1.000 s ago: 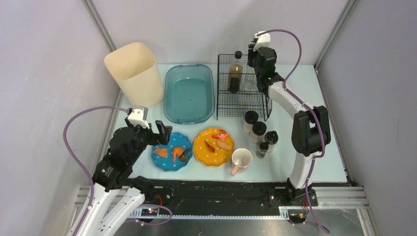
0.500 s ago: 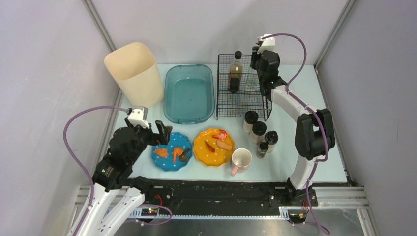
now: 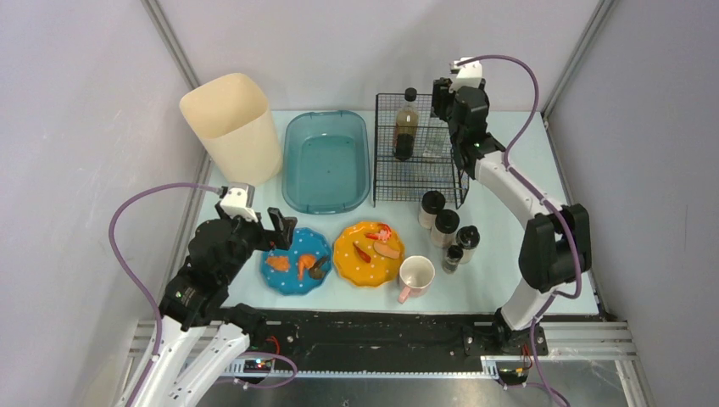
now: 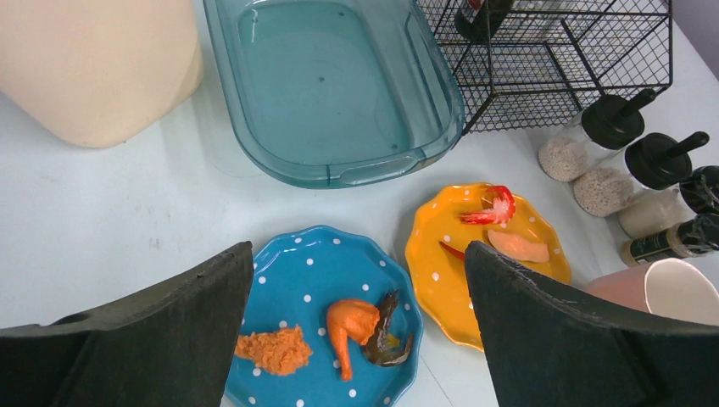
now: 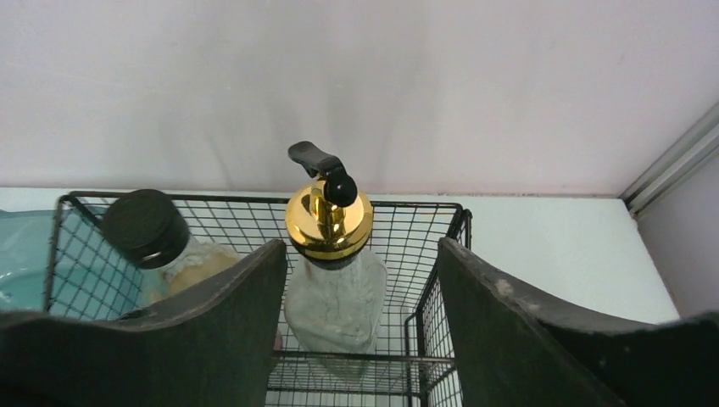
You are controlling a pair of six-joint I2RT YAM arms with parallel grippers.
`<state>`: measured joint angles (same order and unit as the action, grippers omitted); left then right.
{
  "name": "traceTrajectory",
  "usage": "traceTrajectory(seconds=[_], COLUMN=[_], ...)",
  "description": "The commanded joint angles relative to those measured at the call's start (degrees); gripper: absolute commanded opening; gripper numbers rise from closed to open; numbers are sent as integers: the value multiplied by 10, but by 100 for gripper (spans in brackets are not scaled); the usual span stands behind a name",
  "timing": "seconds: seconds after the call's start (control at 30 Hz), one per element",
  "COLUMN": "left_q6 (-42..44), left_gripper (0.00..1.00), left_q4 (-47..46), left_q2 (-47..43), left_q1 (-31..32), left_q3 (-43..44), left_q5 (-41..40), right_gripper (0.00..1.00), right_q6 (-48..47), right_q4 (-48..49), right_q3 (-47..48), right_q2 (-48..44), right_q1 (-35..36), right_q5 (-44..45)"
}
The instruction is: Clear the kitchen counter
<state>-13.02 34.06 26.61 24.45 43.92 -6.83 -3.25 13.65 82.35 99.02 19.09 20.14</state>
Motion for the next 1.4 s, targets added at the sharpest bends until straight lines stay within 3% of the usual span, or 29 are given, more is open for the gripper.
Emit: traceTrajectory(seconds=[0.0,0.3,0.4,0.77,0.9,1.37], left_q6=[9,9,8,6,5,6], left_gripper=[98,98,98,98,98,98], left_q4=[-7,-7,-7,-7,-7,-7], left_q2=[-5,-11,-14,-17,-26,-25], left_q1=[-5,-4,-4,-4,-3,-3], left_q3=[0,0,0,1,0,0], left_q5=[5,8,9,14,15,16], right_gripper=[72,79,98,99,98,99], right_q6=[20,103,117,153,148,183], right_q4=[-34,-203,-229,-337,-366,-362], right_q3=[-18,-50,-87,-200,-208,-207], right_q2=[-79,-193,-241,-350,-337,-215], right_q1=[13,11,12,42,77,96], right_q5=[36,-62,-82,-99,-51,-51])
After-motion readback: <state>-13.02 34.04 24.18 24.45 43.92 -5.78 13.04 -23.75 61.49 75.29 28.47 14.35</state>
